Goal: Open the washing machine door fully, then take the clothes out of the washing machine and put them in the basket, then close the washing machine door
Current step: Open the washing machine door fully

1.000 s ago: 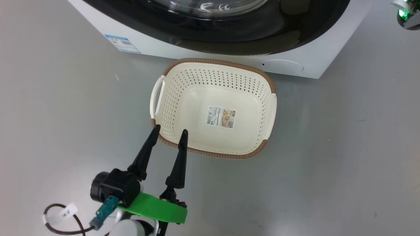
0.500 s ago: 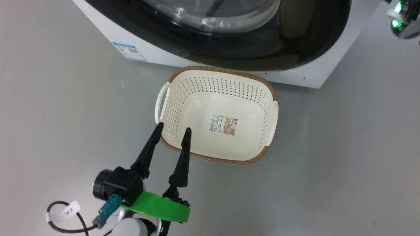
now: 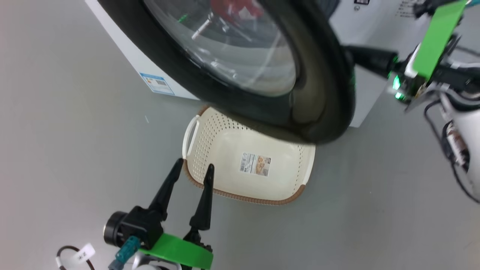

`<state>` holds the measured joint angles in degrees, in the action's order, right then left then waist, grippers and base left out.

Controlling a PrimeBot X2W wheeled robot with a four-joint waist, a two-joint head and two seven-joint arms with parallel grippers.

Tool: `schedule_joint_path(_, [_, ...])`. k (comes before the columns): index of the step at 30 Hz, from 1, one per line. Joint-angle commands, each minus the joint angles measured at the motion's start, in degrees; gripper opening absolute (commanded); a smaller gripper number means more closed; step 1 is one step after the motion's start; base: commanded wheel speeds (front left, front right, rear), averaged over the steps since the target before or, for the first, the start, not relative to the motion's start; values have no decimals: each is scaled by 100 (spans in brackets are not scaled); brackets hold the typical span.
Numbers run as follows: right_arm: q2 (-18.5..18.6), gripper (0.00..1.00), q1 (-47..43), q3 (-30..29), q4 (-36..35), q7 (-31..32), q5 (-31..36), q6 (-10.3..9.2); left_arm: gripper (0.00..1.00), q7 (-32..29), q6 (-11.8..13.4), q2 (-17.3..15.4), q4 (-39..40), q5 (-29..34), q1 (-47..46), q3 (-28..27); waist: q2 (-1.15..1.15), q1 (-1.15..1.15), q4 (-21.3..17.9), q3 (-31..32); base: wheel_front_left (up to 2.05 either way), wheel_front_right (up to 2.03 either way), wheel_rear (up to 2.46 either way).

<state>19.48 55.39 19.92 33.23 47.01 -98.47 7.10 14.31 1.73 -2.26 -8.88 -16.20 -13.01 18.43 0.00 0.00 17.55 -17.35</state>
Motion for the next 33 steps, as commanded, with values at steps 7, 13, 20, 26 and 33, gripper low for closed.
schedule_joint_path(7, [-268,0,-781,231,-760,153,89,39,100,69,-37,-62,95,102,275,-294,0,0,191,402,0,0,0])
schedule_joint_path(13, [-347,0,-1189,316,-1066,229,115,39,100,69,-39,-62,108,131,419,-342,0,0,343,578,0,0,0])
schedule_joint_path(20, [-525,0,-1618,517,-1357,305,240,39,100,69,-23,-62,91,200,597,-443,0,0,534,748,0,0,0])
schedule_joint_path(26, [-713,0,-1861,674,-1565,321,361,39,100,69,28,-62,70,207,677,-556,0,0,705,815,0,0,0])
schedule_joint_path(33, [-916,0,-2016,790,-1642,309,473,39,100,69,105,-62,-7,248,719,-713,0,0,897,908,0,0,0])
